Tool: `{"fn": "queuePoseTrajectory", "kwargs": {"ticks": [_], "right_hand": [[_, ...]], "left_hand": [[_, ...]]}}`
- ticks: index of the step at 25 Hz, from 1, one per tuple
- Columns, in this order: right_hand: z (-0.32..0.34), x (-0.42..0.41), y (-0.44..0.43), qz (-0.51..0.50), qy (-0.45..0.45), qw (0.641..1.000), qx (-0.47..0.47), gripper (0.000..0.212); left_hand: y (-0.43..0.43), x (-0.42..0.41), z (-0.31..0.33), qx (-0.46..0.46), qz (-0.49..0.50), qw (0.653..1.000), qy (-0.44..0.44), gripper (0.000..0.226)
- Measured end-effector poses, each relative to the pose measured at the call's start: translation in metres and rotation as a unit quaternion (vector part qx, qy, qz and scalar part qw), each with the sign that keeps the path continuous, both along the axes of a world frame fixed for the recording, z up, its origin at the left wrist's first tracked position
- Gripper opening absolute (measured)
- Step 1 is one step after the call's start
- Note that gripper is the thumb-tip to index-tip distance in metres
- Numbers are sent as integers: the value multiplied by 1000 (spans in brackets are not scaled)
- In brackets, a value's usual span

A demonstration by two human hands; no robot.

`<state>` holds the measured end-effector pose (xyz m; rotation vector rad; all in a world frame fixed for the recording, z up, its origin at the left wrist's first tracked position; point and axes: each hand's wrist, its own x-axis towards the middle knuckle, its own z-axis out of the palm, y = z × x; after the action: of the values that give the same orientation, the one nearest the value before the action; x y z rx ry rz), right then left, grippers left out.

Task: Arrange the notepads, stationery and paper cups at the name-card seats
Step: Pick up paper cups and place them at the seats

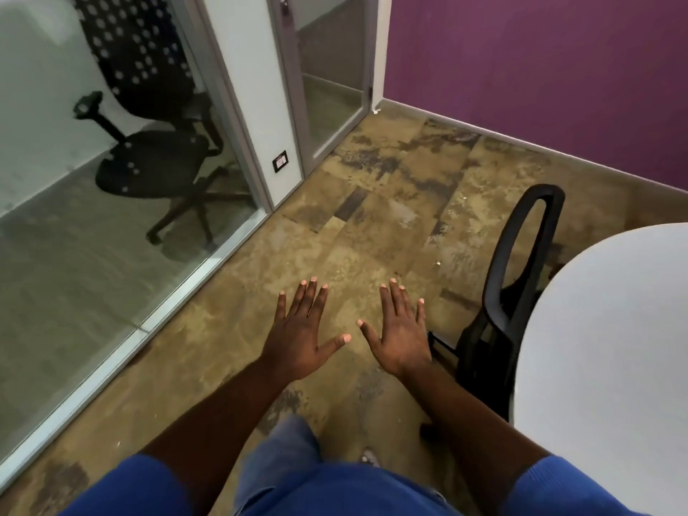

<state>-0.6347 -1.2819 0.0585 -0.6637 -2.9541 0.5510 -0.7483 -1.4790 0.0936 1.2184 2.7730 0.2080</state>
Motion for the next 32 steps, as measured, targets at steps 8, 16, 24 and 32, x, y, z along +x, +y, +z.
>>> {"fn": "queuePoseTrajectory", "kwargs": {"ticks": [8, 16, 24, 32], "right_hand": [[-15, -152, 82, -144, -36, 989, -3, 88], [10, -253, 194, -288, -20, 957, 20, 88], [-10, -317, 395, -382, -3, 924, -4, 87], [9, -318, 585, -446, 3, 894, 32, 85]], "left_hand": [[122, -208, -29, 24, -145, 989, -31, 104], [289, -360, -8, 50, -286, 957, -2, 102], [524, -421, -18, 23, -350, 936, -22, 100], [746, -428, 4, 57, -412, 909, -23, 98]]}}
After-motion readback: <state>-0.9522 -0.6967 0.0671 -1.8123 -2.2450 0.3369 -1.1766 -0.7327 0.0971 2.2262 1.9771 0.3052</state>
